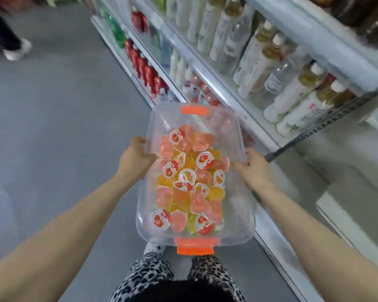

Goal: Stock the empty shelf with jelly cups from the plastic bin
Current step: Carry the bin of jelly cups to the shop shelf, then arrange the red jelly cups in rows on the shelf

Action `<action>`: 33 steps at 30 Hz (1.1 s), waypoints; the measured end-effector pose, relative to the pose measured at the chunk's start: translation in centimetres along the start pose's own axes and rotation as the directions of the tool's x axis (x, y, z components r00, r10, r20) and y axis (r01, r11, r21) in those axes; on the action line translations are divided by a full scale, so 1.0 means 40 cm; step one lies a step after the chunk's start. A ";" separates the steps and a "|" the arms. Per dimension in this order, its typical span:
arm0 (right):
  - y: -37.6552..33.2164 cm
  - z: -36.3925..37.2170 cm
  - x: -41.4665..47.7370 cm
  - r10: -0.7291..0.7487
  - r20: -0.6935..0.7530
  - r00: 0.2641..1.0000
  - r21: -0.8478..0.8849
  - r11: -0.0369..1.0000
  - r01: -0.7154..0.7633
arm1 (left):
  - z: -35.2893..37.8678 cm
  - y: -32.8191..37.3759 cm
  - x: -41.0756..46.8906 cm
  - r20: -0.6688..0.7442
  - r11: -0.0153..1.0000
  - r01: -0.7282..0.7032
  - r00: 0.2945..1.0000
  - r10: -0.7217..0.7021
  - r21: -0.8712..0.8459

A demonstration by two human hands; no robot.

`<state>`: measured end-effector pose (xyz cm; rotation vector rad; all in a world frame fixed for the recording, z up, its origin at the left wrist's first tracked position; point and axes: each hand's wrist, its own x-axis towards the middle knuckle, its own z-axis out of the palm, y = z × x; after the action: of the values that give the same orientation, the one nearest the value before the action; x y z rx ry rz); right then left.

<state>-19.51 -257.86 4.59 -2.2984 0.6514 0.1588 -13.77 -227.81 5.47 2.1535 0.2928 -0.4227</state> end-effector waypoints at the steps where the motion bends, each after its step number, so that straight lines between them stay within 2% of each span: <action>1: -0.011 0.004 0.038 -0.046 0.039 0.998 -0.016 0.999 0.046 | 0.006 -0.009 -0.003 -0.033 0.999 0.037 0.999 -0.037 -0.017; 5: -0.039 0.004 0.173 -0.169 0.148 0.974 -0.084 0.980 0.183 | 0.067 -0.021 -0.025 -0.152 0.984 0.147 0.975 -0.161 -0.098; 10: -0.068 -0.014 0.314 -0.247 0.241 0.939 -0.168 0.942 0.291 | 0.151 0.008 -0.035 -0.238 0.951 0.218 0.933 -0.269 -0.220; 14: -0.071 -0.023 0.358 -0.264 0.304 0.915 -0.131 0.940 0.314 | 0.187 0.031 -0.040 -0.275 0.929 0.257 0.904 -0.328 -0.265; 21: -0.061 -0.032 0.360 -0.293 0.335 0.896 -0.070 0.940 0.334 | 0.201 0.038 -0.065 -0.330 0.928 0.278 0.876 -0.351 -0.249; 28: -0.050 -0.024 0.356 -0.344 0.336 0.876 -0.105 0.911 0.398 | 0.195 0.032 -0.062 -0.307 0.929 0.280 0.886 -0.347 -0.242; 33: -0.045 -0.018 0.357 -0.381 0.335 0.862 -0.168 0.876 0.452 | 0.183 0.036 -0.071 -0.312 0.955 0.280 0.902 -0.297 -0.098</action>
<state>-6.33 -263.09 1.98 -2.5211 -0.0350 0.3786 -17.25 -234.79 3.72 2.1296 0.8087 -0.2186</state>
